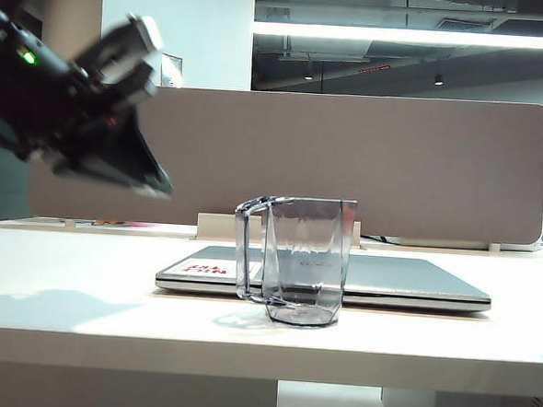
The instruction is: Pick up the water cup and place it on the right side of the laptop.
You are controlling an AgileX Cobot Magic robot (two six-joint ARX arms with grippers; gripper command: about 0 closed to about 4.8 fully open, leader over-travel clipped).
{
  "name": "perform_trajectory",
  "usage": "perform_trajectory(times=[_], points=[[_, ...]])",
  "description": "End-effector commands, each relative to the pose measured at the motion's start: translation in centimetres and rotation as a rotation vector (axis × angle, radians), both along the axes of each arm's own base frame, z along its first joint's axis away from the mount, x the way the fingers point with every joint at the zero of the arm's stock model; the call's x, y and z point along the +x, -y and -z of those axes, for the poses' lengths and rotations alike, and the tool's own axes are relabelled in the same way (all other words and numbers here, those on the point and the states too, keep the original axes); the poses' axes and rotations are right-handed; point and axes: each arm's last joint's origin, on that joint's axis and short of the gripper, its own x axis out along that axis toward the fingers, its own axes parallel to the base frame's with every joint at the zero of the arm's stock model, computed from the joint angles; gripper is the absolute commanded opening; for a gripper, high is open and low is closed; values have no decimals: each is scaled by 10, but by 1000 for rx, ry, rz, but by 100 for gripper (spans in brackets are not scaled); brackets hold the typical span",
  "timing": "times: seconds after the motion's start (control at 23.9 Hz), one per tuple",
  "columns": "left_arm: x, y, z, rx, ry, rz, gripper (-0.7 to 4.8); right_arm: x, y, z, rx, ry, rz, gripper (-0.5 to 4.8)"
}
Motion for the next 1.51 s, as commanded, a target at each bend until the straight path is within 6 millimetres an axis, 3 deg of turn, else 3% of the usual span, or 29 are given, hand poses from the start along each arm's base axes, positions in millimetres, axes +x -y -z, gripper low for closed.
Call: perform_trajectory(times=[0.04, 0.46, 0.63, 1.51], points=[[-3, 23, 16, 66, -38, 28, -4, -1, 0, 1, -4, -17, -3, -9], [2, 58, 43, 75, -54, 43, -4, -2, -3, 2, -5, -24, -26, -9], [9, 64, 40, 71, -86, 39, -4, -2, -4, 2, -5, -23, -41, -9], [-12, 90, 38, 43, -154, 144, -4, -2, -5, 2, -8, -24, -44, -9]])
